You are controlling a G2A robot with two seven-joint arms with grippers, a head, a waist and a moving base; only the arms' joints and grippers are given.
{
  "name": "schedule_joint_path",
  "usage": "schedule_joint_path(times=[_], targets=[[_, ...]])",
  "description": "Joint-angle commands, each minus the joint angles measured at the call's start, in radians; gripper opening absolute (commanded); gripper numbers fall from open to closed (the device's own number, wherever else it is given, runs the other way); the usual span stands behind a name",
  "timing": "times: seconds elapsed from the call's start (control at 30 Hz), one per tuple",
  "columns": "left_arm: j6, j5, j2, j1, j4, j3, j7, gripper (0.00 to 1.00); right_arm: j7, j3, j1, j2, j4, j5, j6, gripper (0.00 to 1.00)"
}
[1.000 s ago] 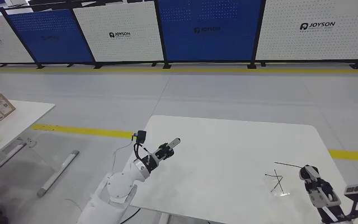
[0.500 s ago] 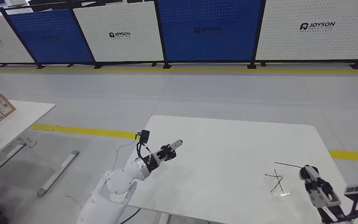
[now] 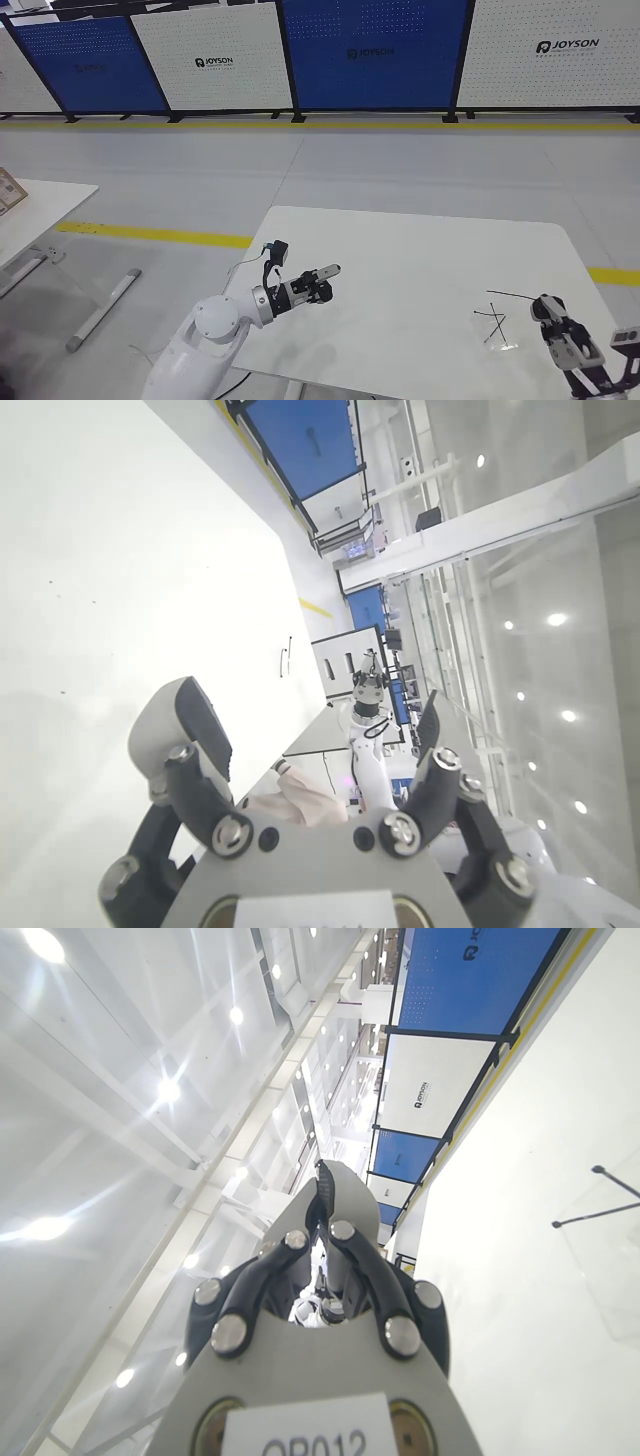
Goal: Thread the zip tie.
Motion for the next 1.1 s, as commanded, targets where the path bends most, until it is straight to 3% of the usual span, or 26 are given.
schedule_joint_path(times=[0.0, 0.1, 0.3, 0.77, 0.93, 1.07], targets=[[0.000, 0.000, 0.000, 0.000, 0.000, 0.000, 0.000, 1.00, -0.002, -0.026, 0.008, -0.004, -0.011, 0.007, -0.002, 0.00], [0.000, 0.000, 0.000, 0.000, 0.000, 0.000, 0.000, 1.00, -0.036, -0.074, 0.037, -0.012, -0.018, -0.015, -0.001, 0.00], [0.000, 0.000, 0.000, 0.000, 0.000, 0.000, 0.000, 1.00, -0.132, -0.208, 0.100, -0.032, 0.007, -0.165, 0.003, 0.00], [0.000, 0.000, 0.000, 0.000, 0.000, 0.000, 0.000, 1.00, -0.143, -0.219, 0.103, -0.036, 0.010, -0.166, -0.001, 0.00], [0.000, 0.000, 0.000, 0.000, 0.000, 0.000, 0.000, 1.00, -0.150, -0.285, 0.099, -0.050, 0.014, -0.204, -0.026, 0.00], [0.000, 0.000, 0.000, 0.000, 0.000, 0.000, 0.000, 1.00, -0.228, -0.307, 0.102, -0.063, 0.002, -0.251, -0.026, 0.00]])
